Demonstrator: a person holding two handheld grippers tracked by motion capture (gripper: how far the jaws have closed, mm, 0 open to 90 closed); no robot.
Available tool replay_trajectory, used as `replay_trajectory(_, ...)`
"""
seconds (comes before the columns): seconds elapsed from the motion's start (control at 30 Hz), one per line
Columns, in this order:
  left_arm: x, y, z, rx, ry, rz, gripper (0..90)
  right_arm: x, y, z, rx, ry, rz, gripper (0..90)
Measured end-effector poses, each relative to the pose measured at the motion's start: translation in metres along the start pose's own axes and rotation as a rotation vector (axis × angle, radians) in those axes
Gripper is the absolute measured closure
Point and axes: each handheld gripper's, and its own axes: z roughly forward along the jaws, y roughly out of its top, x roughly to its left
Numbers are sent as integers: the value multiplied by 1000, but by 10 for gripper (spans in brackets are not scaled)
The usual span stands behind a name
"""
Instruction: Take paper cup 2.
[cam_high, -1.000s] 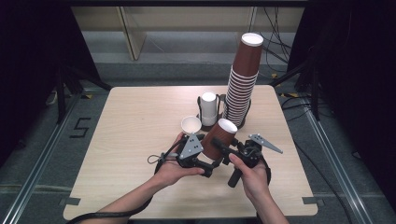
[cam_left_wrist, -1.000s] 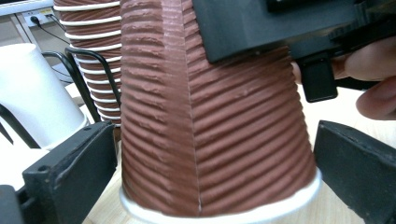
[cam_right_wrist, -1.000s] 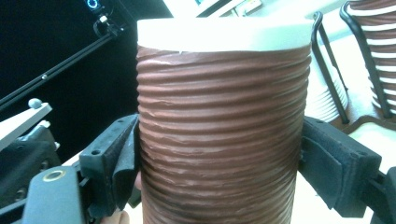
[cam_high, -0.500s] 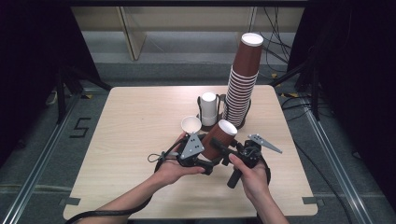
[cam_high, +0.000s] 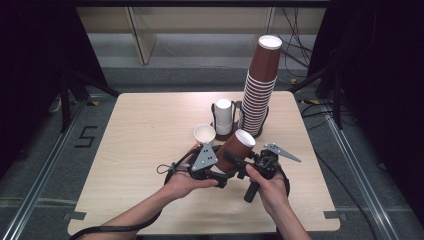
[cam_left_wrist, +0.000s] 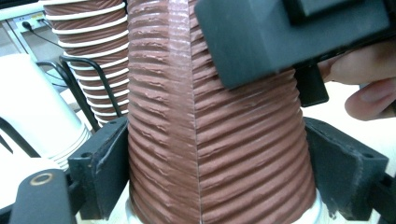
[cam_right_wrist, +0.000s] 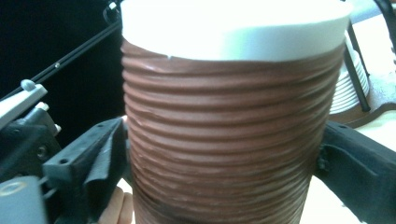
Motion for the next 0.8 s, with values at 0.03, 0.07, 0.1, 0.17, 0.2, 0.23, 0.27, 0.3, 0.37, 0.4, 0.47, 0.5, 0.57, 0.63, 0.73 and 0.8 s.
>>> replay_trajectory(0.03, 0, 0, -1, -2, 0, -5, 145, 0, 0, 0, 6, 0, -3, 23)
replay_trajectory(0.07, -1, 0, -1, 3, -4, -8, 145, 0, 0, 0, 6, 0, -3, 23)
replay_trajectory(0.1, 0, 1, -3, 5, -5, -5, 145, 0, 0, 0, 3, 2, -5, 19)
replay_trajectory(0.17, 0, 1, -4, 3, -11, -3, 145, 0, 2, -2, 6, 11, -15, 8)
replay_trajectory(0.2, 1, 2, -5, 5, -11, 0, 145, 0, 2, -4, 14, 12, -16, 5)
replay_trajectory(0.23, 2, 2, -8, 15, -17, 11, 145, 1, 4, -5, 10, 23, -36, 4)
replay_trajectory(0.27, 2, 2, -8, 15, -17, 11, 145, 1, 4, -5, 10, 23, -36, 4)
replay_trajectory(0.3, 2, 2, -10, 18, -17, 15, 145, 0, 4, -6, 9, 18, -47, 4)
replay_trajectory(0.37, 4, 1, -13, 28, -20, 20, 145, 0, 6, -9, 18, 33, -57, 4)
replay_trajectory(0.4, 5, 1, -14, 32, -19, 23, 144, -1, 7, -11, 24, 42, -67, 4)
replay_trajectory(0.47, 7, 0, -18, 46, -23, 30, 144, -2, 7, -14, 40, 70, -80, 4)
replay_trajectory(0.5, 7, 0, -20, 51, -25, 34, 144, -3, 7, -16, 56, 64, -103, 4)
replay_trajectory(0.57, 8, -1, -24, 67, -29, 50, 144, -3, 8, -19, 75, 75, -121, 4)
replay_trajectory(0.63, 9, -2, -27, 76, -32, 58, 144, -5, 9, -22, 82, 92, -156, 4)
replay_trajectory(0.73, 10, -3, -32, 94, -34, 73, 143, -7, 10, -28, 104, 105, -203, 4)
replay_trajectory(0.8, 11, -3, -36, 104, -37, 76, 142, -9, 11, -31, 132, 128, -249, 4)
